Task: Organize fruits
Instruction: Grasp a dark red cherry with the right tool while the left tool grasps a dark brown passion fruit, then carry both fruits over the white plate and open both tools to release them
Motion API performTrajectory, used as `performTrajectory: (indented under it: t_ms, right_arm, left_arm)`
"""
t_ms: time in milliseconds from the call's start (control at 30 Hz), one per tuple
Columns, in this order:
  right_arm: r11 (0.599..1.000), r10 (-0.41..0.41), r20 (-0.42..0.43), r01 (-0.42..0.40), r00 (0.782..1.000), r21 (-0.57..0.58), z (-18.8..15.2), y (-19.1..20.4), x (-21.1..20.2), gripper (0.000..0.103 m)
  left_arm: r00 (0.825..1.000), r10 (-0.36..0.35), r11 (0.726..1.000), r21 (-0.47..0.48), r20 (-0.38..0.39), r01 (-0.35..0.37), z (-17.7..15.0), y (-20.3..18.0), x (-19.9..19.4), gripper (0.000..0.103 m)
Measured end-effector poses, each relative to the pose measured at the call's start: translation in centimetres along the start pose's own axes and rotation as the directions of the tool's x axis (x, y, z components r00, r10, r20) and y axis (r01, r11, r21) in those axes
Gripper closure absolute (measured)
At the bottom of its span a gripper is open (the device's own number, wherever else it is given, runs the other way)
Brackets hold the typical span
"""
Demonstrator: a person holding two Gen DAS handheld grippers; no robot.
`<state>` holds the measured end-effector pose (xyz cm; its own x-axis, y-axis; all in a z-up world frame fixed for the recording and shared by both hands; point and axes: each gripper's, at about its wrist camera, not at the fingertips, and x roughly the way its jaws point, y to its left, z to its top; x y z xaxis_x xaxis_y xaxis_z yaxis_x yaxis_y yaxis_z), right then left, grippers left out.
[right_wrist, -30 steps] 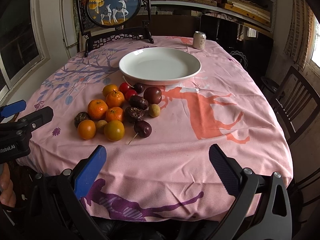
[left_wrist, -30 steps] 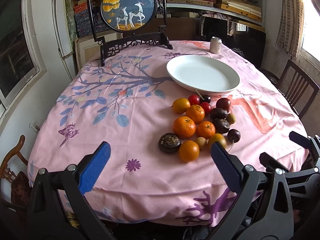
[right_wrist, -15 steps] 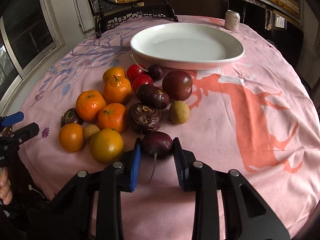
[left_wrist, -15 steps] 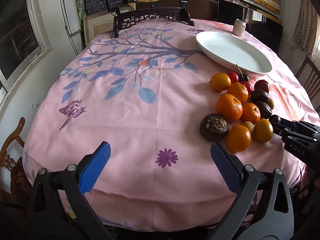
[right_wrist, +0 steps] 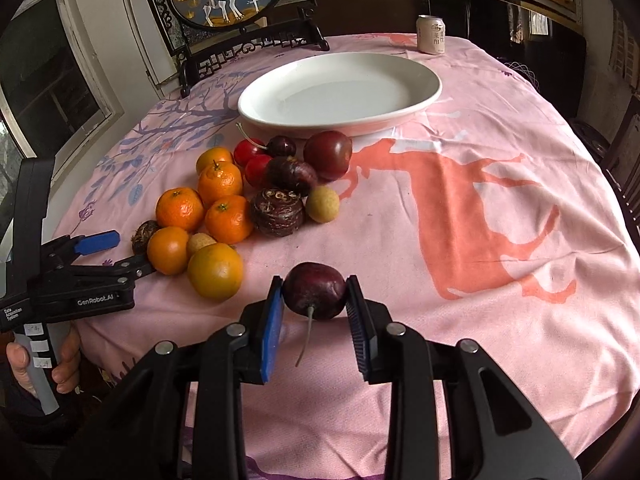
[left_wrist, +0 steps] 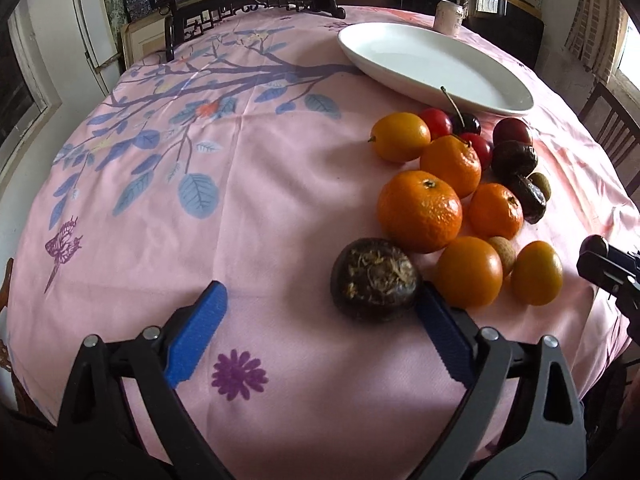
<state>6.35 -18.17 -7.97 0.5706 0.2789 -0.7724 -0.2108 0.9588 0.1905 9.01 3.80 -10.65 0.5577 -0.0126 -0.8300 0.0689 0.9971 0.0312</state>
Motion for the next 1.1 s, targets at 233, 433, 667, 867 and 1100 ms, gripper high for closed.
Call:
performTrajectory:
  t_ms: [233,433,667,867,1100]
  right_arm:
    - [1.000,0.004,0.007,-0.004,1.000,0.015,0.0,-0.3,-0.2,0.071]
    - [1.000,0.013,0.041,-0.013,0.999,0.007,0.2,-0.2,-1.1,0.071]
    - [0.999,0.041,0.080,-0.041,0.996,-0.003,1.6,-0.3,-1.7,0.071]
    - [0.997,0.044,0.143,-0.035,0.989,-0.067,9.0,-1.3,-2.2,0.071]
    - [0.987,-0.013,0.112,0.031,0.994,-0.160,22.0,-3.6,6.5,0.071]
  left_arm:
    - [0.998,-0.049,0.998,0.033,0.026,0.048,0.0,-1.3,-0.9,0.061]
    - [0.995,-0.087,0.996,0.024,0.047,0.086,0.0,-1.0,-2.9,0.061]
    - [0.987,-0.134,0.990,0.056,0.084,0.130,2.6,-1.4,-5.9,0.061]
    - [0.989,-0.082,0.990,0.122,0.121,0.067,12.1,-3.0,-6.2,0.060]
    - [0.997,-0.072,0.997,0.036,0.003,0.071,26.2,-5.0,3.6,0.060]
